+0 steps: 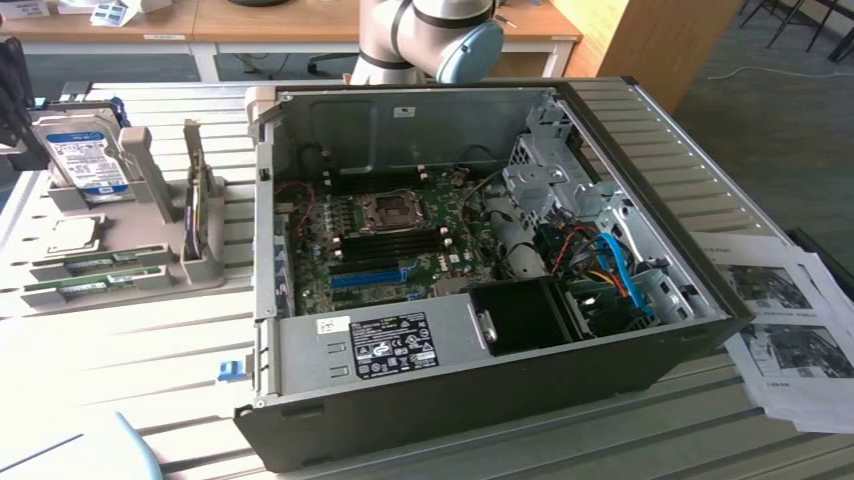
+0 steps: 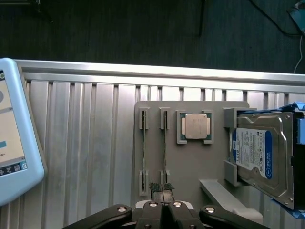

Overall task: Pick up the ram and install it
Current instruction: 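Pick up the ram and move it above insertion slot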

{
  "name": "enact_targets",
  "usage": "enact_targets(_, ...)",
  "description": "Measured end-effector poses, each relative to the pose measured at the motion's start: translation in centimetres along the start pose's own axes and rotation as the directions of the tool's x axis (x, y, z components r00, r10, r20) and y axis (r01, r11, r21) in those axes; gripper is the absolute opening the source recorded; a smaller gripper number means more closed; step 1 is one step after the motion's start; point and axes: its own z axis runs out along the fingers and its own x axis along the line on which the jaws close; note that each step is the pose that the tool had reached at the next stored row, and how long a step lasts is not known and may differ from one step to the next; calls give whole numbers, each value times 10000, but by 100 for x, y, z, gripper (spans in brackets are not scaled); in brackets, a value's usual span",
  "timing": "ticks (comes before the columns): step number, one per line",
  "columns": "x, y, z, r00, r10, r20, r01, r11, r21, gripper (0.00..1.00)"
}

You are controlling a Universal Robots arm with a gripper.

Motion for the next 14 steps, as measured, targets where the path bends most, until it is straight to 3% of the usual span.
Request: enact_targets(14, 2, -2, 85, 10000, 0, 0, 0, 10000, 0, 9)
